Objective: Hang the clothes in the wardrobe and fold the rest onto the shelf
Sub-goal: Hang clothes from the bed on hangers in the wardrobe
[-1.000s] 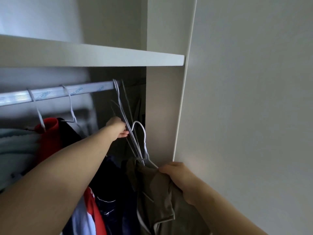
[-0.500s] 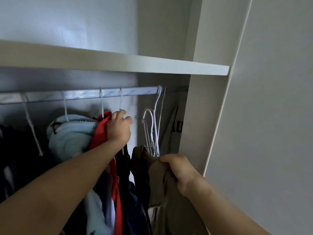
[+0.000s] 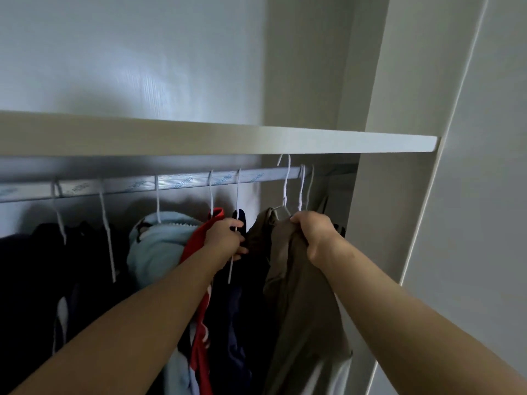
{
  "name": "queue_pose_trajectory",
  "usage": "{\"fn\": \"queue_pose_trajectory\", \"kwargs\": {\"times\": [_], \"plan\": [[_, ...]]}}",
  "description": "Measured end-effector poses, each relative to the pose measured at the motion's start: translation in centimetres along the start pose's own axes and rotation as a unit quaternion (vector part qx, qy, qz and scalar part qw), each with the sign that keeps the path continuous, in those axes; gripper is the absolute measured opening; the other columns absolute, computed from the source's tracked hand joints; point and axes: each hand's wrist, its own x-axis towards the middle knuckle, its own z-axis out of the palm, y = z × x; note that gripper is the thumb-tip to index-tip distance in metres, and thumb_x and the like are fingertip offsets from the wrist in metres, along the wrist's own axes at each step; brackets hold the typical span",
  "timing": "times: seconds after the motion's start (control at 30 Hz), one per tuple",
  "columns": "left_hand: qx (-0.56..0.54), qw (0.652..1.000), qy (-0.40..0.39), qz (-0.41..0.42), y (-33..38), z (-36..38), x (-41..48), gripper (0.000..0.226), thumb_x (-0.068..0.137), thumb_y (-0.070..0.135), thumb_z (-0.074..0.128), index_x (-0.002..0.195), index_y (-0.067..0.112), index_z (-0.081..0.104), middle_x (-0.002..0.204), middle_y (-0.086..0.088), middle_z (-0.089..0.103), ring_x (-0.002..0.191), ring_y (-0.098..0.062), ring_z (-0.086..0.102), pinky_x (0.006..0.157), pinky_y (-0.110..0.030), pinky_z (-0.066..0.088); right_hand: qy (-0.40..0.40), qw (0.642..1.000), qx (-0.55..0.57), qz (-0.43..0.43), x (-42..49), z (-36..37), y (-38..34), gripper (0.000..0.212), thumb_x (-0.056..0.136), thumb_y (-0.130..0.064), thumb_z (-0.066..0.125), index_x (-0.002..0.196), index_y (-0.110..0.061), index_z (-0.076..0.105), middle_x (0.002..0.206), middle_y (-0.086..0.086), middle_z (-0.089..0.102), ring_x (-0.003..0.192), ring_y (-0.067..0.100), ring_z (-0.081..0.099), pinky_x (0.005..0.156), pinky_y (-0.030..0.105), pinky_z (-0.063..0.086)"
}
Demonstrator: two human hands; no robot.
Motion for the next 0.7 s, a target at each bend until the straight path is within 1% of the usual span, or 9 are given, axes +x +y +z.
{"fn": "queue_pose_trajectory", "kwargs": {"times": [0.07,0.13,0.2,0.27,0.33,0.43,0.47,0.6,0.7], "plan": [[-0.018,1.0,-0.019,-0.016,0.1,0.0,0.0,0.029,0.094,0.0,0.036,0.108,0.019,0.054,0.084,-0.005,0.057,0.052,-0.017,0.058,0.048,-0.025,0.042,-0.002,1.0,-0.014,-0.023,1.0,0.7,-0.7,0.012,0.087,0.002,0.046,0.086,-0.001,0.058,0.066,0.01,0.05,0.054,0.021,0.046,0.05,0.024,0.038],[-0.033,0.999,-0.033,-0.026,0.2,0.0,0.0,0.031,0.094,-0.001,0.037,0.11,0.019,0.053,0.085,-0.005,0.058,0.054,-0.018,0.059,0.048,-0.026,0.044,-0.013,0.996,-0.061,-0.059,2.6,1.5,-0.9,0.024,0.089,0.0,0.047,0.11,0.004,0.059,0.067,0.006,0.047,0.056,0.016,0.044,0.052,0.025,0.038],[-0.042,0.998,-0.042,-0.031,0.2,0.2,-0.1,0.033,0.094,-0.001,0.037,0.114,0.021,0.053,0.091,-0.006,0.059,0.055,-0.017,0.06,0.048,-0.026,0.044,-0.026,0.989,-0.124,-0.078,4.1,1.9,-0.3,0.034,0.091,-0.002,0.049,0.122,0.008,0.053,0.069,0.002,0.046,0.057,0.012,0.044,0.053,0.022,0.039],[-0.052,0.997,-0.051,-0.034,0.1,0.2,-0.3,0.036,0.094,-0.001,0.038,0.119,0.022,0.051,0.099,-0.007,0.059,0.057,-0.017,0.062,0.048,-0.026,0.045,-0.042,0.981,-0.177,-0.068,5.4,2.2,1.2,0.034,0.091,-0.004,0.05,0.123,0.007,0.053,0.073,0.002,0.05,0.06,0.012,0.046,0.057,0.022,0.041],[-0.067,0.995,-0.062,-0.038,0.1,0.3,-0.5,0.039,0.094,0.0,0.039,0.123,0.024,0.049,0.103,-0.006,0.059,0.059,-0.017,0.063,0.048,-0.026,0.046,-0.047,0.979,-0.189,-0.061,6.2,2.3,3.0,0.03,0.091,-0.004,0.051,0.119,0.005,0.057,0.078,0.007,0.056,0.061,0.014,0.049,0.057,0.024,0.043],[-0.092,0.992,-0.078,-0.041,-0.1,0.8,-0.8,0.045,0.093,-0.001,0.041,0.128,0.027,0.047,0.098,-0.003,0.06,0.058,-0.017,0.063,0.049,-0.027,0.047,-0.03,0.981,-0.177,-0.077,6.6,2.4,4.7,0.022,0.093,-0.007,0.051,0.11,-0.002,0.063,0.072,0.008,0.058,0.057,0.017,0.052,0.047,0.021,0.043],[-0.1,0.991,-0.082,-0.042,-0.1,1.1,-1.0,0.046,0.093,-0.001,0.042,0.129,0.028,0.046,0.096,-0.003,0.06,0.059,-0.017,0.063,0.049,-0.027,0.048,-0.035,0.979,-0.187,-0.079,6.6,2.4,5.1,0.022,0.093,-0.011,0.051,0.111,-0.006,0.062,0.073,0.008,0.059,0.06,0.019,0.054,0.049,0.022,0.043],[-0.104,0.99,-0.08,-0.043,-0.5,2.1,-1.7,0.051,0.091,0.0,0.047,0.133,0.03,0.042,0.091,-0.003,0.059,0.062,-0.015,0.06,0.051,-0.026,0.047,-0.038,0.965,-0.238,-0.107,6.4,1.4,7.0,0.033,0.087,-0.018,0.061,0.119,-0.011,0.055,0.096,0.008,0.06,0.088,0.024,0.059,0.068,0.028,0.049],[-0.088,0.992,-0.081,-0.041,-1.1,3.0,-2.5,0.046,0.092,0.002,0.047,0.13,0.027,0.044,0.096,-0.003,0.057,0.064,-0.013,0.06,0.053,-0.026,0.047,-0.049,0.978,-0.186,-0.078,5.5,0.0,8.7,0.037,0.091,-0.024,0.058,0.124,-0.007,0.051,0.113,0.013,0.061,0.105,0.028,0.059,0.089,0.033,0.048]]}}
